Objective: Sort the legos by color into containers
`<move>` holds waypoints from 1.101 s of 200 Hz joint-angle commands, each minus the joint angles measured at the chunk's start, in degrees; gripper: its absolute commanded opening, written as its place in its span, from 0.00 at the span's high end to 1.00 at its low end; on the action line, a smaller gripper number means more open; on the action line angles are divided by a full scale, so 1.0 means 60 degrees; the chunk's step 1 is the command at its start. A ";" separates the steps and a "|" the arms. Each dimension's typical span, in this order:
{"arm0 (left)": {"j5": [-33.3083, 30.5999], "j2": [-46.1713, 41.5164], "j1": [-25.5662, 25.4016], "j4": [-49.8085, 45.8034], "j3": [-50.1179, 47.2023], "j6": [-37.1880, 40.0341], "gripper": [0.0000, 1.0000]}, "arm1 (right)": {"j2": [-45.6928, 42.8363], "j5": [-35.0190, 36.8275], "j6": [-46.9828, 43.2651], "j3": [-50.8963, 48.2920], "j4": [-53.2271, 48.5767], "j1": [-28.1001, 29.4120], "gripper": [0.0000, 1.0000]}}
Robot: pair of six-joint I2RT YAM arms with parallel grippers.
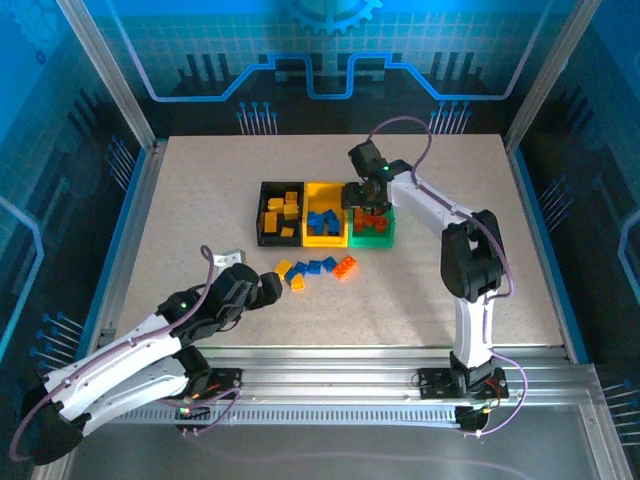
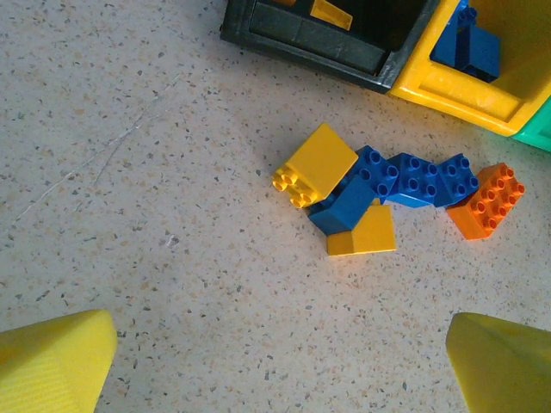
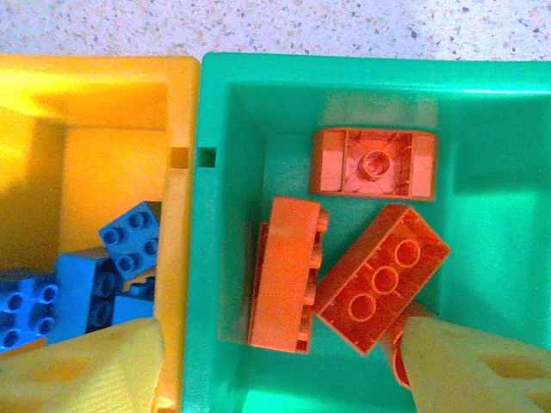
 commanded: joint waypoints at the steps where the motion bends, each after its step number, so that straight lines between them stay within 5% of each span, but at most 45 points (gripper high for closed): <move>1: 0.0040 -0.0087 0.0069 -0.0116 -0.0025 0.0028 0.01 | -0.1277 -0.0173 0.0643 -0.0746 0.0049 0.0348 0.23; 42: 0.0092 -0.0091 0.0095 0.0176 -0.0151 0.0064 0.01 | -0.3213 0.0240 0.3315 -0.3750 0.0688 0.1682 0.21; 85: 0.0292 -0.0228 0.0133 0.0210 -0.0298 0.0126 0.01 | -0.3191 0.0909 0.5206 -0.4807 0.0720 0.2823 0.21; 185: 0.0501 -0.1078 0.0155 -0.0039 -0.0815 -0.0008 0.01 | -0.1132 0.1303 0.6714 -0.3950 0.0883 0.2531 0.23; 220: 0.0497 -0.1170 0.0148 -0.0073 -0.0888 -0.0009 0.01 | -0.0753 0.1177 0.6687 -0.3944 0.0448 0.2447 0.32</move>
